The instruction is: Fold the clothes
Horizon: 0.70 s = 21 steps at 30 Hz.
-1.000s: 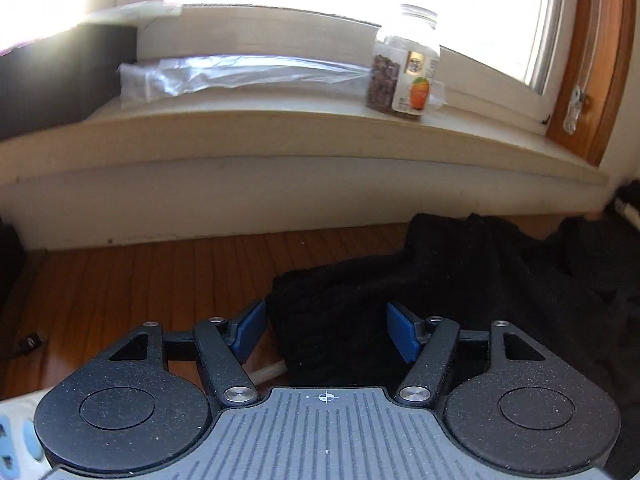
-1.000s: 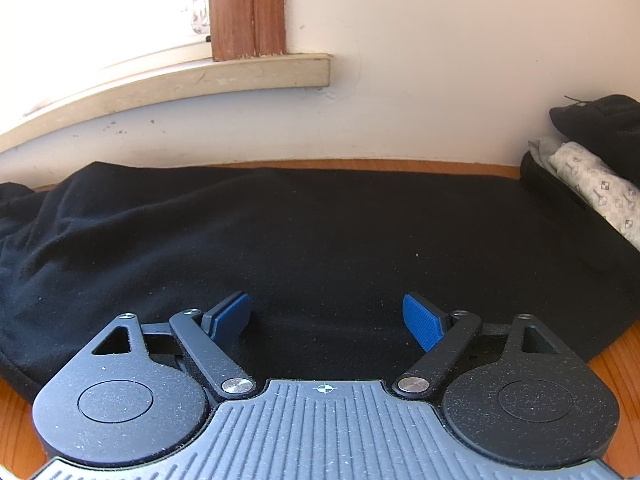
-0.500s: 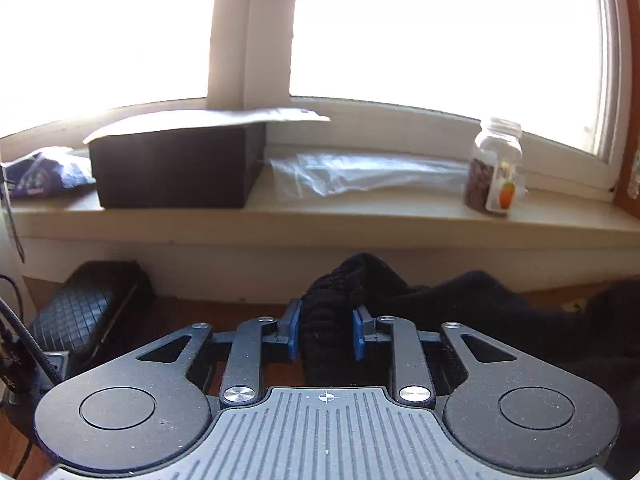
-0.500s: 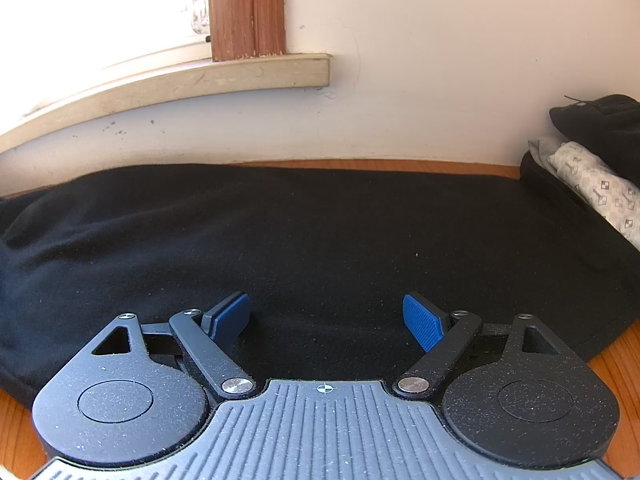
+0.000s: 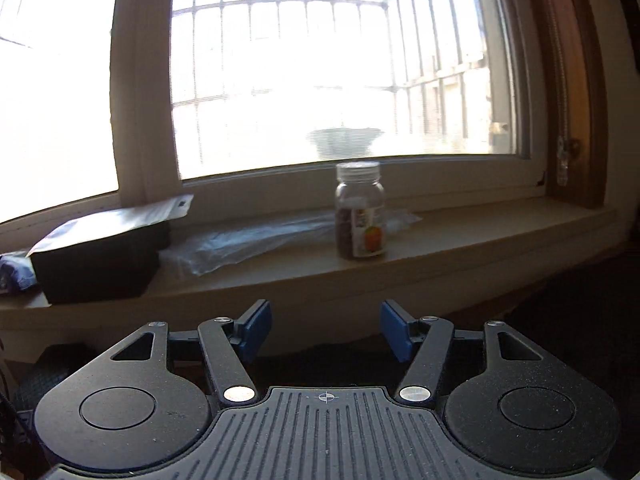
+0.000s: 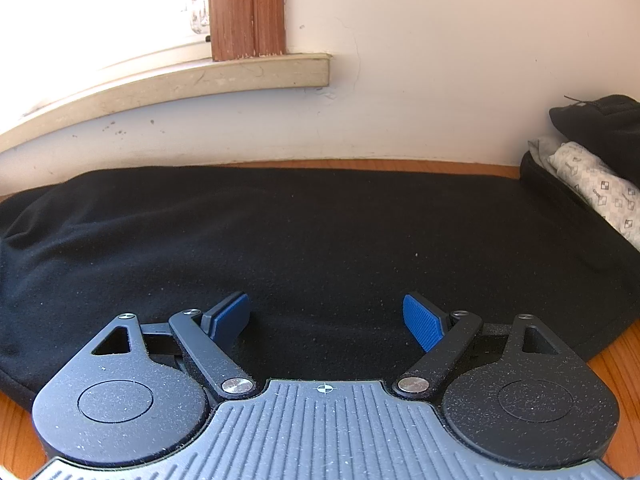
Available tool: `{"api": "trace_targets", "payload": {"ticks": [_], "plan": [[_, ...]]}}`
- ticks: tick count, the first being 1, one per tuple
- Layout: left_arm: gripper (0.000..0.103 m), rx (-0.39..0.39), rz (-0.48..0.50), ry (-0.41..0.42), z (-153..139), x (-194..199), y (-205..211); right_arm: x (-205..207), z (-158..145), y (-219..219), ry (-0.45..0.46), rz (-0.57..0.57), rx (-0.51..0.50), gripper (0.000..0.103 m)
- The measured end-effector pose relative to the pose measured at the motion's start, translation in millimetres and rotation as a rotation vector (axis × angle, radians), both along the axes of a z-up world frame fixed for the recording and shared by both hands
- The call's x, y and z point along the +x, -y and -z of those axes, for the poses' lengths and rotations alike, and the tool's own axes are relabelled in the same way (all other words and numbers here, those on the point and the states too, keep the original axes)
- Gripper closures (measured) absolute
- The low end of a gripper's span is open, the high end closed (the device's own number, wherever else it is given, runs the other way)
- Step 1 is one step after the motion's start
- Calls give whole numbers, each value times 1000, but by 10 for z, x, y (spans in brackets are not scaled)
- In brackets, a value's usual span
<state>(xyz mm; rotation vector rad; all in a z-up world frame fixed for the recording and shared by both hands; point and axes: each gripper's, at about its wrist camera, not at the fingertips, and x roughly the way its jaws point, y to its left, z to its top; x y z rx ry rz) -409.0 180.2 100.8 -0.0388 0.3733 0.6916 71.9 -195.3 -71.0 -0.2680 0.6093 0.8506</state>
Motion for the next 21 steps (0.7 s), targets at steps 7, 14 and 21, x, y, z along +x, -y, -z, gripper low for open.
{"api": "trace_targets", "payload": {"ticks": [7, 14, 21], "plan": [[34, -40, 225, -167, 214, 790, 46, -3, -2, -3, 0, 0, 0, 19], [38, -25, 323, -396, 588, 1374, -256, -1, 0, -2, 0, -1, 0, 19], [102, -91, 374, -327, 529, 1336, -333, -2, 0, -8, 0, 1, 1, 19]]}}
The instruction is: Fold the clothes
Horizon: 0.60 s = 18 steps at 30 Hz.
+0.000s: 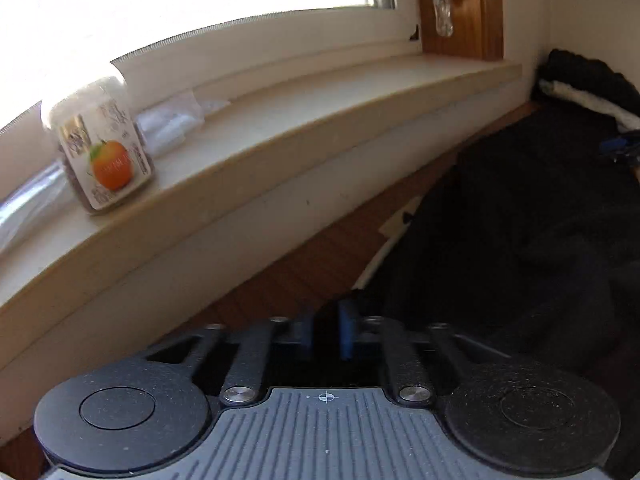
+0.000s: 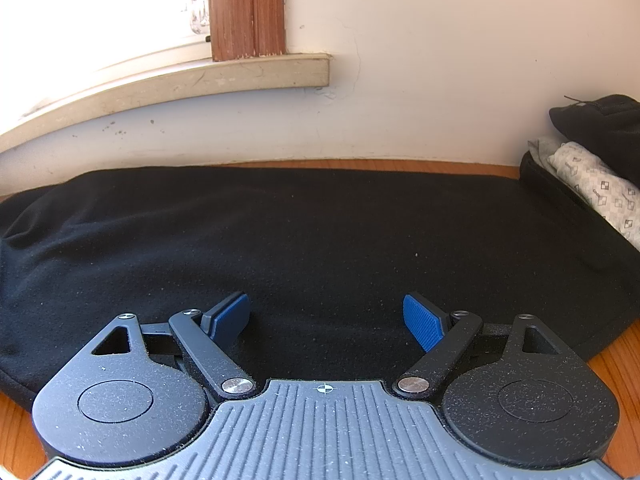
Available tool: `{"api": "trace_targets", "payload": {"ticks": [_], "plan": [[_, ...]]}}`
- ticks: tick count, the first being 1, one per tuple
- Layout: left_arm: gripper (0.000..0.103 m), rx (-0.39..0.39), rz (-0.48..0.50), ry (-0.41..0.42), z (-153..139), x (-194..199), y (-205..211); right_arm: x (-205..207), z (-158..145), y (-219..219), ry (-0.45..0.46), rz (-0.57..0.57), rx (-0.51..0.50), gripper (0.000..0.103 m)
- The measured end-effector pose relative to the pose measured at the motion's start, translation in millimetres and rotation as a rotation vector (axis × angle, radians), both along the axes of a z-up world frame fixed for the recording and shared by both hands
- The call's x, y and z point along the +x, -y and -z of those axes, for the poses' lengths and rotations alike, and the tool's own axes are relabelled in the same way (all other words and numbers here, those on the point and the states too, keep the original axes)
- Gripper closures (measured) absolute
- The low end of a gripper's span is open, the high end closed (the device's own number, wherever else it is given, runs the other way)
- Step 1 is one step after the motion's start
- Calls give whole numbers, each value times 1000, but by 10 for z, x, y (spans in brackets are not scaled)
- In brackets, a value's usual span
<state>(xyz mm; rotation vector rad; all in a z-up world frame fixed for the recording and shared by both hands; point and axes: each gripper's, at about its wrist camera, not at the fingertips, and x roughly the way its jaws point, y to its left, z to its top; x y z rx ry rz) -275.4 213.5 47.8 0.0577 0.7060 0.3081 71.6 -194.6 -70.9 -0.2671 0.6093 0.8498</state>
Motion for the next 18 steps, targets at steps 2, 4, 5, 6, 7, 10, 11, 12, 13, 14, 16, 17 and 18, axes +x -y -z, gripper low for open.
{"api": "trace_targets", "payload": {"ticks": [2, 4, 5, 6, 7, 10, 11, 12, 13, 14, 16, 17, 18], "plan": [[102, 18, -47, 41, -37, -29, -18, 0, -1, -2, 0, 1, 0, 19], [102, 37, -94, 82, -75, -59, -35, 0, -1, 0, 0, 0, 0, 19], [102, 46, -117, 103, -93, -74, -44, 0, -2, 1, 0, 0, 0, 19], [102, 55, -141, 123, -112, -88, -53, 0, -2, 2, 0, 0, 0, 19], [101, 64, -164, 144, -131, -103, -62, 1, -2, 3, 0, -1, 0, 19], [80, 107, -228, 128, -88, -40, -70, 4, -2, 2, 0, -1, 0, 19], [69, 118, -233, 118, -71, -10, -45, 1, -2, -1, 0, -1, 0, 19], [60, 126, -231, 118, -66, 8, -7, 2, -2, -1, 1, -1, -1, 19], [56, 129, -228, 125, -79, 24, 34, 2, -2, -1, 1, -1, -1, 19], [46, 126, -218, 133, -108, 41, 99, 3, -2, 0, 1, -1, -1, 19], [40, 122, -182, 144, -179, 87, 266, 4, -3, 1, 1, -1, -1, 19], [37, 123, -154, 146, -218, 117, 363, 4, -4, 3, 2, -1, 0, 19], [35, 124, -120, 145, -268, 133, 460, 4, -5, 6, 2, 0, 1, 19]]}}
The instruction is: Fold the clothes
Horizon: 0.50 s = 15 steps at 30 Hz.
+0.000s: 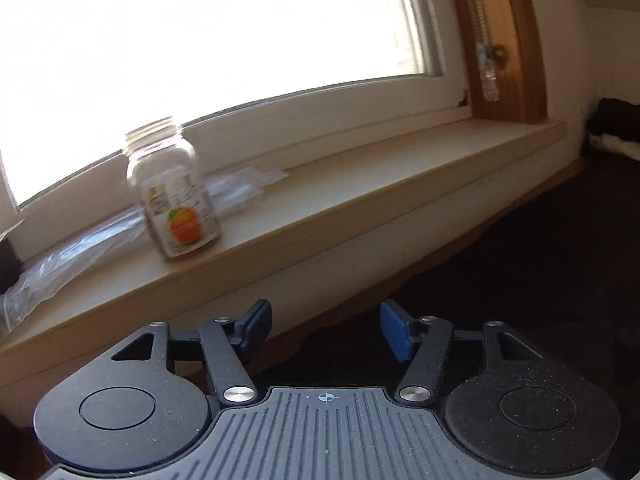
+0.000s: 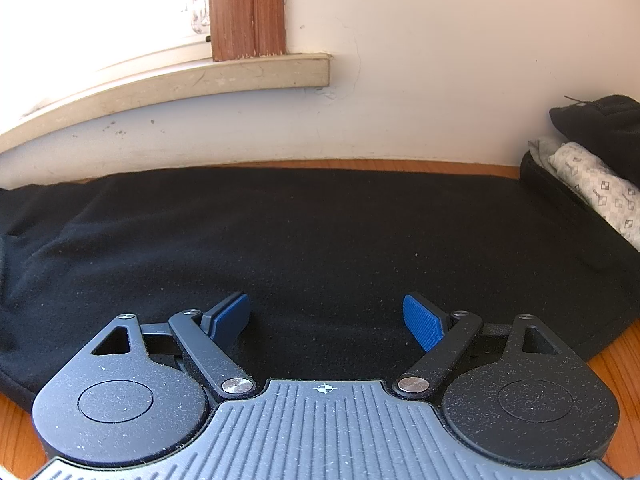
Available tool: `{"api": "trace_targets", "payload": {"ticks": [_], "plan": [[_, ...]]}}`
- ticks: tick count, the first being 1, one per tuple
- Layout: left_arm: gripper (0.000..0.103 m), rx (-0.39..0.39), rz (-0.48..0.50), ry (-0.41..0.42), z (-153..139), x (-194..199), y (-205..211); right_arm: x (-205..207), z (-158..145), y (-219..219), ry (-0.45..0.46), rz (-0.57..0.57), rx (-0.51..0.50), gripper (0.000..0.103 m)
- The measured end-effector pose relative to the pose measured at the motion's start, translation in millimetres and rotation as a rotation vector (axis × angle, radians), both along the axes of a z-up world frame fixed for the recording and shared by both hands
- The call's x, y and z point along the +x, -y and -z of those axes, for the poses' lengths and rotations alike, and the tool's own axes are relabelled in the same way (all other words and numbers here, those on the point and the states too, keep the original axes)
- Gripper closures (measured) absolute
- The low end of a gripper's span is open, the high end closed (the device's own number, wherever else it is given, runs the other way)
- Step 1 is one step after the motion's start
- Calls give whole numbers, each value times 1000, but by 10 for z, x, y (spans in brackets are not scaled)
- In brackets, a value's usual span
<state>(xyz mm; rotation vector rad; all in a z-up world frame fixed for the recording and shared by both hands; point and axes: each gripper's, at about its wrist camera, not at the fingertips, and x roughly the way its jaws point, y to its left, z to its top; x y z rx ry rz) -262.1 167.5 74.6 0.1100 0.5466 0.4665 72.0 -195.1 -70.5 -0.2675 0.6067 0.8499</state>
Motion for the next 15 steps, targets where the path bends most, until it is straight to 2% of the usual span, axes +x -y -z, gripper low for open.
{"api": "trace_targets", "payload": {"ticks": [4, 5, 6, 7, 9, 10, 15], "plan": [[33, -10, 155, -21, -37, 41, 653, -86, -81, 194, 46, 14, 96, 20], [33, -23, 191, -22, -11, 94, 758, -135, -115, 269, 62, 6, 110, 24], [33, -37, 226, -23, 15, 147, 864, -193, -151, 347, 82, -1, 109, 29], [33, -50, 262, -24, 40, 200, 969, -253, -188, 438, 98, -4, 103, 39], [33, -76, 332, -25, 92, 306, 1180, -370, -258, 644, 112, -13, 90, 51], [33, -90, 368, -26, 118, 360, 1286, -433, -291, 772, 114, -28, 76, 61], [33, -100, 554, -52, 175, 588, 1736, -838, -342, 1493, 124, -15, -48, 62]]}}
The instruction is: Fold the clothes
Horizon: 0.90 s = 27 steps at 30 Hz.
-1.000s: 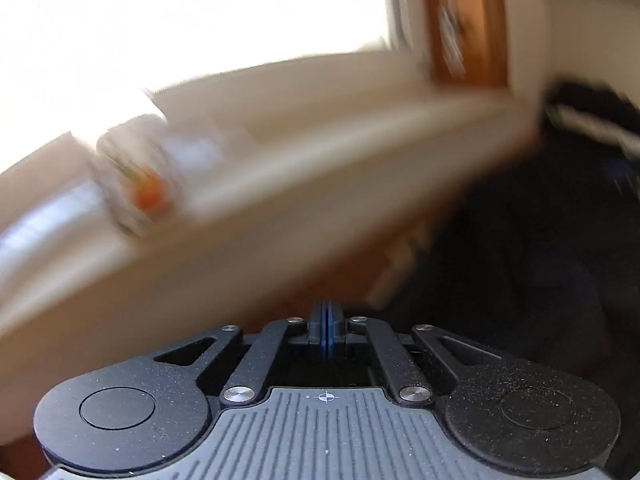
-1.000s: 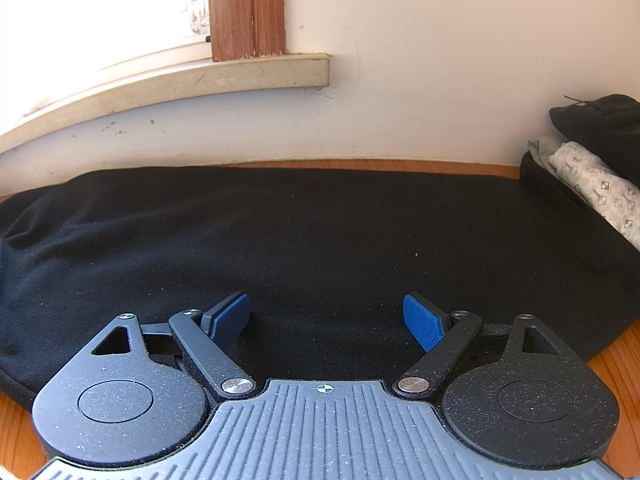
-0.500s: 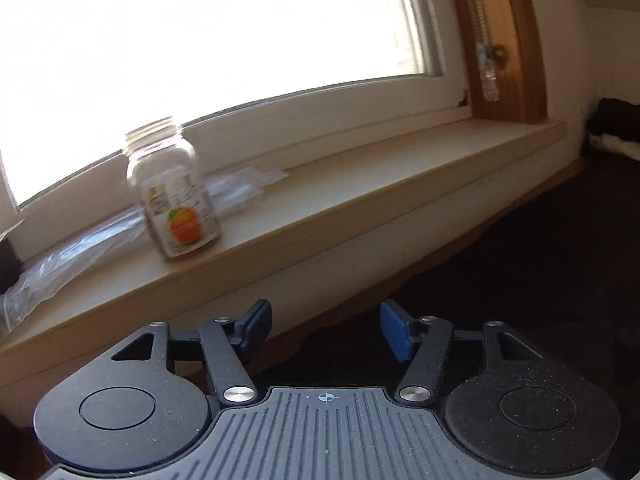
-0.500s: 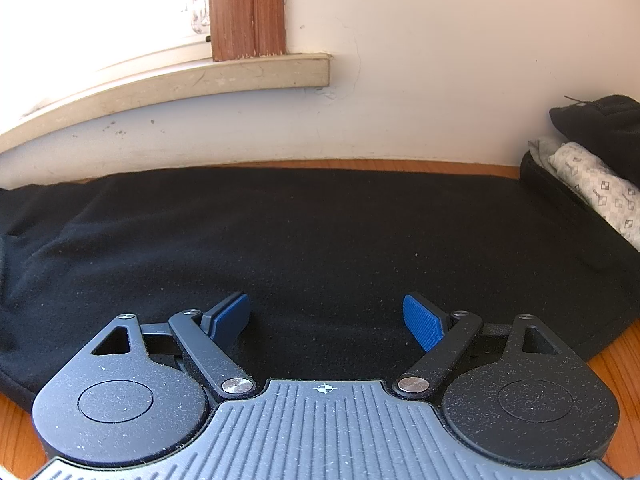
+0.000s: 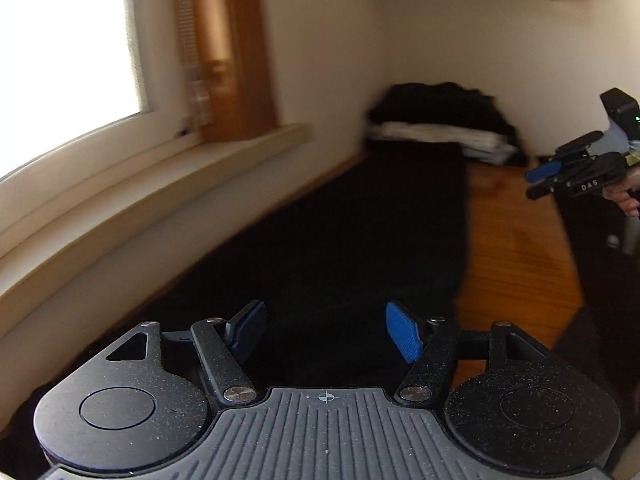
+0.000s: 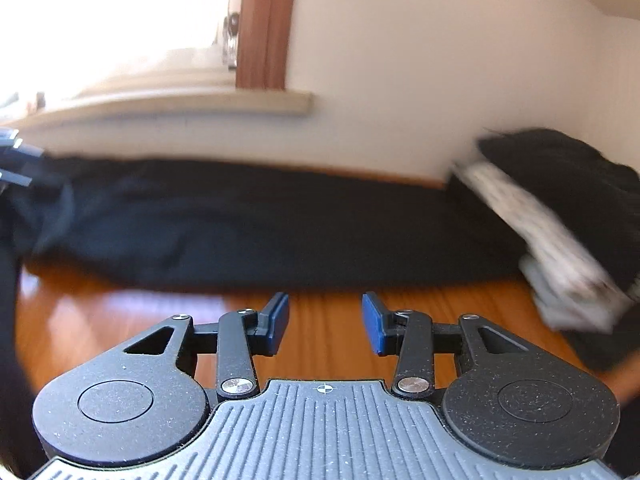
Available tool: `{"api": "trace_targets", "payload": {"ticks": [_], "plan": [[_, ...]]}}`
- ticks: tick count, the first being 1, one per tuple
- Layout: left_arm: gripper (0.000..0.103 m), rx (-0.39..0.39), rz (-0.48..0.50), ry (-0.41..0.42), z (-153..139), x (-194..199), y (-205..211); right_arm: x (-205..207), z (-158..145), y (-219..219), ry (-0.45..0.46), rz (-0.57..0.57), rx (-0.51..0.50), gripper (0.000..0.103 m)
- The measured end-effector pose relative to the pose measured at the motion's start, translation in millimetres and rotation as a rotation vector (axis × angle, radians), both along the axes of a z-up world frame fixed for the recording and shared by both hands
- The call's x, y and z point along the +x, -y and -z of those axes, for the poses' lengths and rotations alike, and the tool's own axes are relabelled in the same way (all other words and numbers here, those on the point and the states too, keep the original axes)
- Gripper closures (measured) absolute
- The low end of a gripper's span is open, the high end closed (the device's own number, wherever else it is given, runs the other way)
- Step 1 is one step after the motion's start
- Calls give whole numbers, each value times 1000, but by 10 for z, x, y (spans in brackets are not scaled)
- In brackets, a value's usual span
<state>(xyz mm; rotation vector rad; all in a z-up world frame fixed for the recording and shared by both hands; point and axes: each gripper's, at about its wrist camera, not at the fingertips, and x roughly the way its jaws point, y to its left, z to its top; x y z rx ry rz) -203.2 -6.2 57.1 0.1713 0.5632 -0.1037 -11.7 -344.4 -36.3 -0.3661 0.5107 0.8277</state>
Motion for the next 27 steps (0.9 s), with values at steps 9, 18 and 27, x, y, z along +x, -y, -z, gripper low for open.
{"api": "trace_targets", "payload": {"ticks": [9, 18, 27], "plan": [[33, -2, 178, -106, 189, 126, 529, -785, 651, 573, -172, -23, -226, 60], [32, 25, 237, -153, 228, -93, 871, -900, 1308, 519, -286, -71, -344, 54], [33, 53, 269, -173, 249, -248, 1098, -1008, 1175, 488, -299, -124, -353, 51]]}}
